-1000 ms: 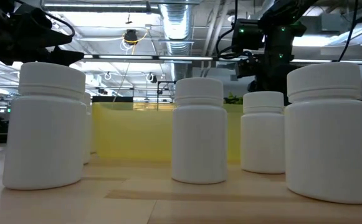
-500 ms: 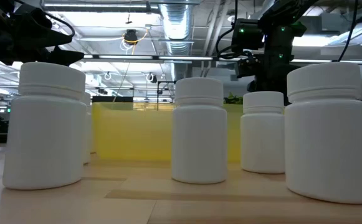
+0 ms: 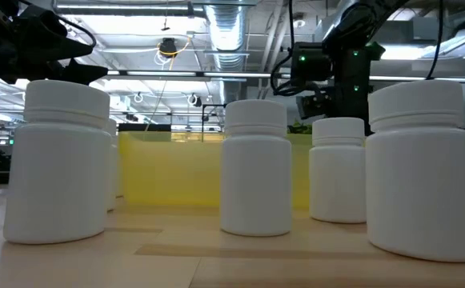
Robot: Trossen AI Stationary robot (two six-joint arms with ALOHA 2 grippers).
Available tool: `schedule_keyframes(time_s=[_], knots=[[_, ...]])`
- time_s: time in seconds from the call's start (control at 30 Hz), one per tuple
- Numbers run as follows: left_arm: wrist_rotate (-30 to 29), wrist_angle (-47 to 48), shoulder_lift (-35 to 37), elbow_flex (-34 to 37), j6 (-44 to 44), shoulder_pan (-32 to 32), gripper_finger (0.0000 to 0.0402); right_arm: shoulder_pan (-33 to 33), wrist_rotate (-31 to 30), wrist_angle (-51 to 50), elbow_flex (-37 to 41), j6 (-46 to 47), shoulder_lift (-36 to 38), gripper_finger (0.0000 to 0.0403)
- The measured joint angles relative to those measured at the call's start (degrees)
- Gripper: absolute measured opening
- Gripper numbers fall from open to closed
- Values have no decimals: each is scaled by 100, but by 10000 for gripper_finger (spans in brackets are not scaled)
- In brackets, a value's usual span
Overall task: Pick and place pill bottles into a basket
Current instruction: Put the white pill bottle into the yellow bin
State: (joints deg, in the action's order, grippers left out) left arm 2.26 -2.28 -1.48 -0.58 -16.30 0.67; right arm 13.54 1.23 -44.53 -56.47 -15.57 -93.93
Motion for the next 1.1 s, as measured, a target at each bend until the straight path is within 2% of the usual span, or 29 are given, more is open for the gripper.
schedule_keyframes(time_s=[0.2,0.5,0.57,0.8,1.0,1.1], knots=[[9,-4,0,0,-41,0,194,11,-7,11,0,-1,6,236],[11,-9,-2,2,-41,0,194,11,-3,-16,-2,-1,6,166],[11,-13,-2,0,-41,0,194,11,-2,-37,-4,4,8,165],[13,-15,0,0,-41,0,194,-2,15,-183,-4,52,8,200],[16,-13,-2,1,-41,0,194,-30,42,-342,-11,101,61,165],[17,-7,-1,2,-41,0,194,-90,44,-508,-126,100,61,162]])
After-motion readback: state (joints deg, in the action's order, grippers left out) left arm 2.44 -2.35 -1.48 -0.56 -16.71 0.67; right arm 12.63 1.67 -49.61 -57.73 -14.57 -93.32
